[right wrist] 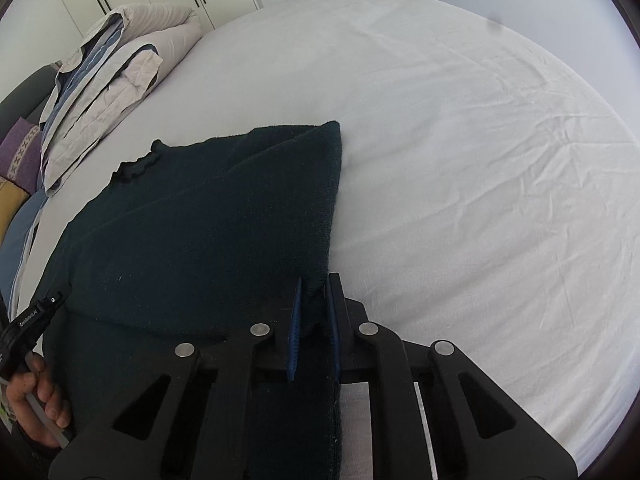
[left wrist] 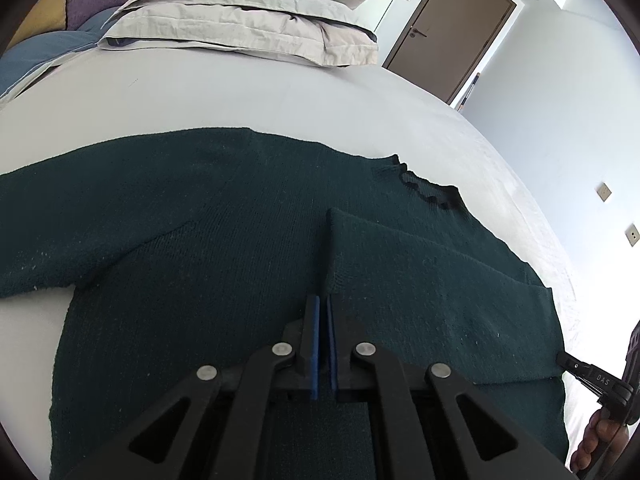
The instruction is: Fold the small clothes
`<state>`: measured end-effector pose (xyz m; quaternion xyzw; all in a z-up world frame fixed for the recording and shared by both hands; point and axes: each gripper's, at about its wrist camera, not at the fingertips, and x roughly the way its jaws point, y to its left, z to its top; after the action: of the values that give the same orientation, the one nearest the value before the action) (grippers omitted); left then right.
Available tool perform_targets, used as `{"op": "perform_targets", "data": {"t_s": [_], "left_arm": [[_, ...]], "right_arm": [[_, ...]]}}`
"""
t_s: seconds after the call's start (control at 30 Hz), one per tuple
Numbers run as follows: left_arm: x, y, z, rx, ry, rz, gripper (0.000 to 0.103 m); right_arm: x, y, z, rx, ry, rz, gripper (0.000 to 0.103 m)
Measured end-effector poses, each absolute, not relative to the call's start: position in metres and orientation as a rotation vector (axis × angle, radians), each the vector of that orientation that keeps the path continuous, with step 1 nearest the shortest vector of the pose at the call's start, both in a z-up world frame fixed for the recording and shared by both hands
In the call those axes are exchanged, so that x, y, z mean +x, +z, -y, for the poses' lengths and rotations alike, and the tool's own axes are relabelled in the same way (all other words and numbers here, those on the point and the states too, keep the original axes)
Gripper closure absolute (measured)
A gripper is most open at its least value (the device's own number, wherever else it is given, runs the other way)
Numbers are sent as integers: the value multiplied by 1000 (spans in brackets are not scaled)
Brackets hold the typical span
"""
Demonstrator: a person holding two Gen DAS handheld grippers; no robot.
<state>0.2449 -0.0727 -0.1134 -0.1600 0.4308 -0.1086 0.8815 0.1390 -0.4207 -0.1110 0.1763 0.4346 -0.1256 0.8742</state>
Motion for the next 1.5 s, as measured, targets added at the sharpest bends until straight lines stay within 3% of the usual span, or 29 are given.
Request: {"op": "perform_targets", "data": {"t_s": [0.37, 0.4, 0.47, 0.53, 0.6, 0.67, 0.73, 0.8, 1.0, 1.3, 1.37, 1.4, 1.43, 1.5], "left_arm": [[249, -121, 74, -312, -238, -915, 94], [249, -118, 70, -324, -249, -923, 89], [242, -109, 55, -352, -234, -922, 69], [228, -94, 28, -390, -197, -883, 40], [211, -80, -11, -438, -162, -831, 33], [197, -75, -58, -498, -115, -811, 33], [182, -78, -111, -583, -45, -805, 33], [164, -88, -169, -703, 42, -793, 33], [120, -119, -288, -1001, 227, -727, 33], [132, -146, -344, -1276, 259, -648, 35], [138, -149, -352, -1328, 297, -614, 42], [144, -151, -356, -1341, 321, -613, 57], [151, -154, -360, -1357, 345, -626, 78], [160, -158, -365, -1390, 369, -648, 95]], "right_arm": [[138, -133, 434, 409, -238, -862, 91], [138, -132, 433, 404, -233, -860, 89], [133, -123, 433, 413, -266, -860, 74], [121, -107, 428, 428, -306, -820, 57], [104, -85, 414, 408, -307, -731, 57], [91, -62, 390, 336, -298, -661, 50], [79, -42, 363, 278, -267, -585, 32], [70, -27, 335, 241, -202, -514, 23], [76, -11, 259, 221, -32, -493, 21], [93, -26, 199, 394, 128, -602, 21], [92, -29, 197, 420, 130, -597, 21], [91, -30, 197, 428, 127, -595, 21], [90, -31, 199, 434, 122, -594, 21], [88, -33, 204, 450, 119, -595, 22]]}}
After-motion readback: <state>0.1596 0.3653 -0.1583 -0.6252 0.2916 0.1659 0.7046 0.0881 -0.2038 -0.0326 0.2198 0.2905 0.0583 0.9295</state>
